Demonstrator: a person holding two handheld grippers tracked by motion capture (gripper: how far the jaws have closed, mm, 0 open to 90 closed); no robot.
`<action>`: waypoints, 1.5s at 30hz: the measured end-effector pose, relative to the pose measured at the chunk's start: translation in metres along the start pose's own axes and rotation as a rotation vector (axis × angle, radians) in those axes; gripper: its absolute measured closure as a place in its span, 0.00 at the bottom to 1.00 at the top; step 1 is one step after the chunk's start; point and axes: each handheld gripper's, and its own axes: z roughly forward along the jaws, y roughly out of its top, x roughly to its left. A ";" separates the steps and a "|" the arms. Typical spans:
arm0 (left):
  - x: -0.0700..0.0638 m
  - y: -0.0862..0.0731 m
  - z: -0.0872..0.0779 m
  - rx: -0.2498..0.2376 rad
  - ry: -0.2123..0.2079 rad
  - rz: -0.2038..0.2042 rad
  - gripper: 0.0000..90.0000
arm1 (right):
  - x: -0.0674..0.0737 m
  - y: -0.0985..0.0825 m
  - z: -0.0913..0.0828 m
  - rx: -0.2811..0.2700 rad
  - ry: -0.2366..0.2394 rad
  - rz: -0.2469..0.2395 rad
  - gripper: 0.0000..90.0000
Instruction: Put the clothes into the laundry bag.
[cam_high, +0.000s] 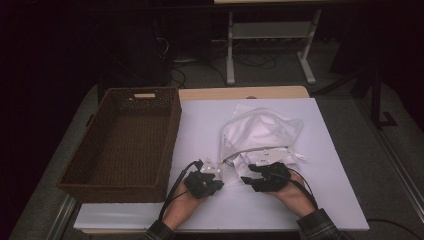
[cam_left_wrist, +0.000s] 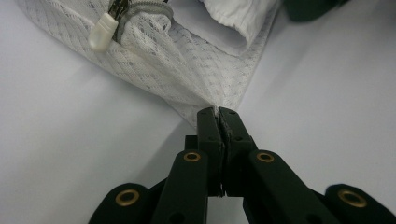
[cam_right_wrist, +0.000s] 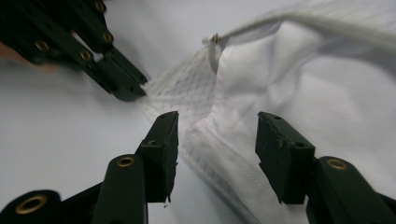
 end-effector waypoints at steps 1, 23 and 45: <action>0.000 0.000 0.000 0.000 0.000 -0.002 0.98 | 0.001 -0.001 0.005 0.015 -0.010 -0.007 0.55; 0.001 0.000 0.000 0.007 -0.006 0.011 0.98 | -0.003 0.006 0.019 0.000 -0.141 0.032 0.95; 0.000 0.001 0.000 0.012 -0.003 0.028 0.99 | -0.013 0.039 0.053 -0.037 -0.211 0.113 0.96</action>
